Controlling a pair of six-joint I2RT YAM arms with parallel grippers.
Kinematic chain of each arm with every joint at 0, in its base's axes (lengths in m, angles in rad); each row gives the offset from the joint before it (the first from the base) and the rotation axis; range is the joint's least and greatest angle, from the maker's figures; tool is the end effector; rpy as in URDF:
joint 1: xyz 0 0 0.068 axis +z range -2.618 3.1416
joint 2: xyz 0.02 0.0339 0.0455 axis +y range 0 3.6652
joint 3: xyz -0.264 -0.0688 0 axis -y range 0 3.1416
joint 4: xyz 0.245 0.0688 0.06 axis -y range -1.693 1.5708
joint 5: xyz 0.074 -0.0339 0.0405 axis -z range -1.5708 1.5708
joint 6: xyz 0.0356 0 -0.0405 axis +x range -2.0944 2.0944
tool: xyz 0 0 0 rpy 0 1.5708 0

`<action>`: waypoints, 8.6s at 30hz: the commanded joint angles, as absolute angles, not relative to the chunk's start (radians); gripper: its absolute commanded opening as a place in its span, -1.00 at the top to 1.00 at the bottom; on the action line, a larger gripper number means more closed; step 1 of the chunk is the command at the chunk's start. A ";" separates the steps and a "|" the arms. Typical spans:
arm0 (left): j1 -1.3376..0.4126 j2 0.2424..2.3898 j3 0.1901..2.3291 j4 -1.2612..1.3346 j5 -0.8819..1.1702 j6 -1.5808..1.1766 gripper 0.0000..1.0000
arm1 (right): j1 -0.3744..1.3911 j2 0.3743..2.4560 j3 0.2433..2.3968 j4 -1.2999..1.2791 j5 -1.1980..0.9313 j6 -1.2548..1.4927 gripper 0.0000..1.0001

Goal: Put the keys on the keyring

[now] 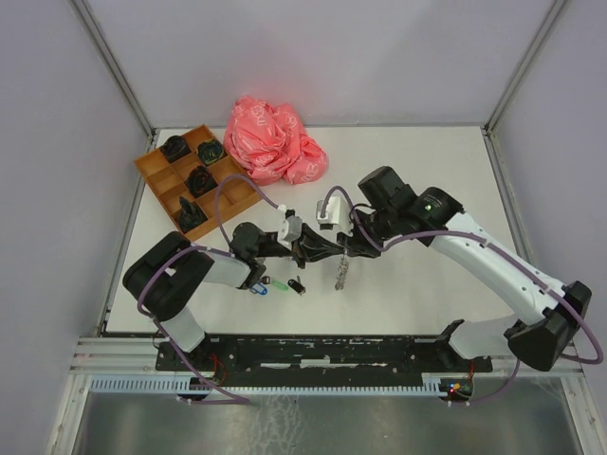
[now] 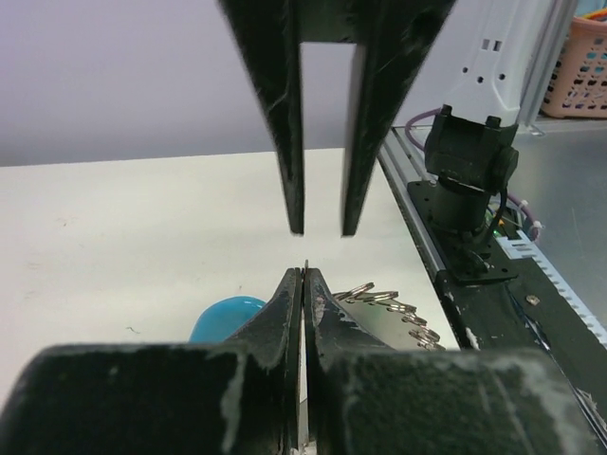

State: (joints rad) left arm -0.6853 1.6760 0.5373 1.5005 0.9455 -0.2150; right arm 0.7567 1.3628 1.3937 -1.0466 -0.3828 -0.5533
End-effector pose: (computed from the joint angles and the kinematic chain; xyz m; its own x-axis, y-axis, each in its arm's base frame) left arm 0.2090 -0.2081 0.2123 0.0634 -0.2132 -0.9750 0.9940 -0.0739 0.0808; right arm 0.1835 0.1915 0.3484 -0.1159 -0.7798 -0.6152 -0.9883 0.1523 -0.0069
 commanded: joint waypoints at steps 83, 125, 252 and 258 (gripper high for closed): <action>-0.690 1.689 0.536 1.712 0.923 -0.309 0.32 | 0.645 1.165 1.129 -0.820 -0.468 -0.699 0.99; -0.760 1.597 0.546 1.307 0.803 0.128 0.95 | 0.709 1.163 1.134 -0.790 -0.395 -0.712 0.52; -0.806 1.515 0.431 1.414 0.665 0.246 0.67 | 0.676 0.951 0.772 -0.351 -0.462 -0.799 0.98; -0.806 1.431 0.408 1.260 0.612 0.260 0.31 | 0.677 0.944 0.788 -0.387 -0.436 -0.834 0.99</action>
State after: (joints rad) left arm -0.8009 1.5063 0.4255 1.3102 0.6704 0.2771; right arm 0.6762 0.9516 0.7422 -0.3901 -0.4545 -0.7975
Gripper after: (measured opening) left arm 0.309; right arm 0.015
